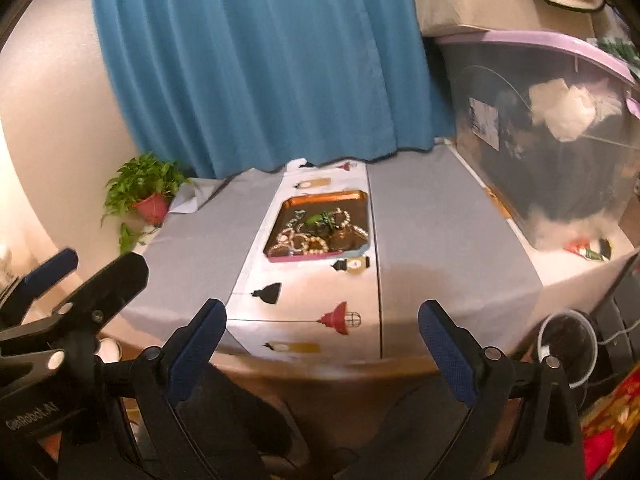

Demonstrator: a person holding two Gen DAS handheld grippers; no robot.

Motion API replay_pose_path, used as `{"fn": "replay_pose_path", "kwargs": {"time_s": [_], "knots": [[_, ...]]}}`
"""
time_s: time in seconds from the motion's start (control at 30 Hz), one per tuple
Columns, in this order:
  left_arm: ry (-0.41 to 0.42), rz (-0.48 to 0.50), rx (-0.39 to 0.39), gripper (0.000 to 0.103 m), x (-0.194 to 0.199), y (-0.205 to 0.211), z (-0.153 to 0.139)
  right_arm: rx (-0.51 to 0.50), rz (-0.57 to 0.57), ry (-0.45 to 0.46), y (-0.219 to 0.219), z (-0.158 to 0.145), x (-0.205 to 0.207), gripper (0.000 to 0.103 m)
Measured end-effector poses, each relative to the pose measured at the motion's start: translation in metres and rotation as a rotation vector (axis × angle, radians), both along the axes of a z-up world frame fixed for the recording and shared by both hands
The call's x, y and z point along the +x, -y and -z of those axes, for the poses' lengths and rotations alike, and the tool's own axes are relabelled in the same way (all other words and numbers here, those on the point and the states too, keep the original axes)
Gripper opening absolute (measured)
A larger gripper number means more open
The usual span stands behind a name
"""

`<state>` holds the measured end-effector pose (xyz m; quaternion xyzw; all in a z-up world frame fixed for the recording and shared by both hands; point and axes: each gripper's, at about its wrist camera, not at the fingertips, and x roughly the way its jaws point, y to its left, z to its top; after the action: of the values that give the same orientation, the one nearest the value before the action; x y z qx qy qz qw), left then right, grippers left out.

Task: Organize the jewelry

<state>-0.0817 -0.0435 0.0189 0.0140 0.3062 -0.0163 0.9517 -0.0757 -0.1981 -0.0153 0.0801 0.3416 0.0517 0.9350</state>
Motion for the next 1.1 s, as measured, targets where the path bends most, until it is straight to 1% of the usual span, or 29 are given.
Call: {"fn": "replay_pose_path", "kwargs": {"time_s": [0.07,0.13,0.2,0.3,0.33,0.4,0.57,0.83,1.1], "knots": [[-0.029,0.003,0.006,0.103,0.006,0.001,0.006,-0.014,0.004,-0.014,-0.002,0.004,0.004,0.097],[-0.064,0.0,0.041,0.103,0.015,0.002,0.013,-0.059,0.014,-0.012,-0.009,0.01,0.009,0.097],[-0.094,0.019,0.066,0.103,0.025,0.004,0.018,-0.086,0.016,-0.015,-0.014,0.013,0.015,0.096],[-0.129,0.035,0.052,0.103,0.039,0.001,0.024,-0.055,0.002,-0.052,-0.016,0.018,0.028,0.092],[-0.139,0.036,0.054,0.103,0.043,0.001,0.026,-0.061,0.008,-0.063,-0.017,0.019,0.032,0.091],[-0.14,0.047,0.052,0.103,0.047,0.001,0.026,-0.072,0.016,-0.063,-0.017,0.019,0.036,0.09],[-0.139,0.044,0.05,0.103,0.054,0.001,0.025,-0.064,0.021,-0.071,-0.018,0.019,0.044,0.09],[-0.147,0.04,0.045,0.103,0.057,-0.004,0.024,-0.101,0.019,-0.06,-0.026,0.017,0.048,0.09],[-0.156,0.036,0.054,0.103,0.057,-0.007,0.03,-0.088,0.016,-0.077,-0.03,0.022,0.048,0.09]]}}
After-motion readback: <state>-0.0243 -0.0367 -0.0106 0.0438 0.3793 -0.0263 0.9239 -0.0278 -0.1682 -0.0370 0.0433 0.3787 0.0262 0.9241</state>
